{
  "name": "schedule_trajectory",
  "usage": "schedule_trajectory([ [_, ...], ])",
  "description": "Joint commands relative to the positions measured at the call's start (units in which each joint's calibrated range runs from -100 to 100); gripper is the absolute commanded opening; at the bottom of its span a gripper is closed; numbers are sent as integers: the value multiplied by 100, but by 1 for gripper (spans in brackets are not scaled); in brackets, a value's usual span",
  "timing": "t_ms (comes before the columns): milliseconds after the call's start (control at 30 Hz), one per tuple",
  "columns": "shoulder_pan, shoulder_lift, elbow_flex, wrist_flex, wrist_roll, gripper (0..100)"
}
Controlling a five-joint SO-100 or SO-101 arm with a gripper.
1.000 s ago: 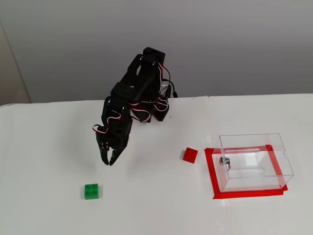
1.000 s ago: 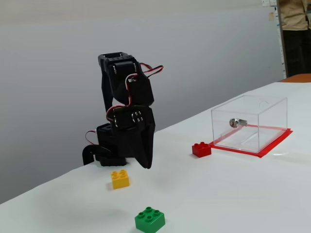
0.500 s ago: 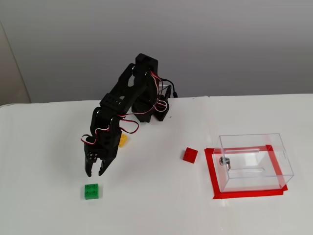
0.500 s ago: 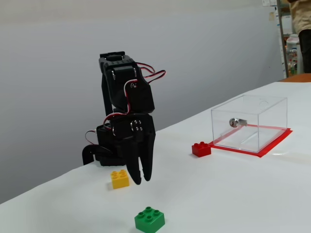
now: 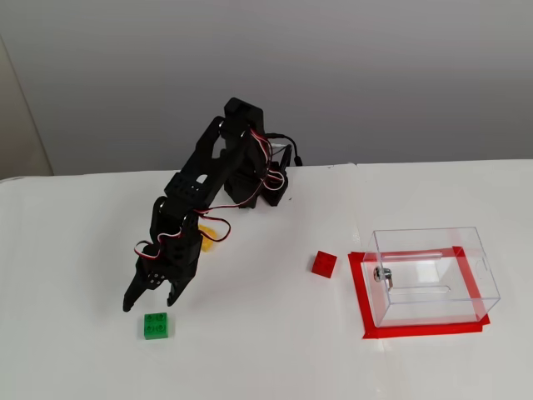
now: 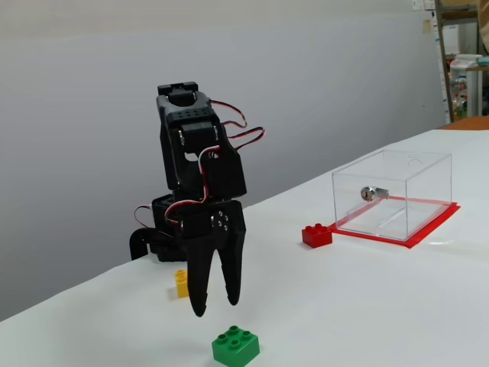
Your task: Pick the green lego brick and place it into the transparent box
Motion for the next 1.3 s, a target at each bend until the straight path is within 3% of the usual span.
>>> schedule_trajectory([
  [0, -77, -14, -217, 43, -52, 32],
  [367, -417, -99, -244, 608, -370, 48],
  [1267, -469, 894, -931, 591, -683, 48],
])
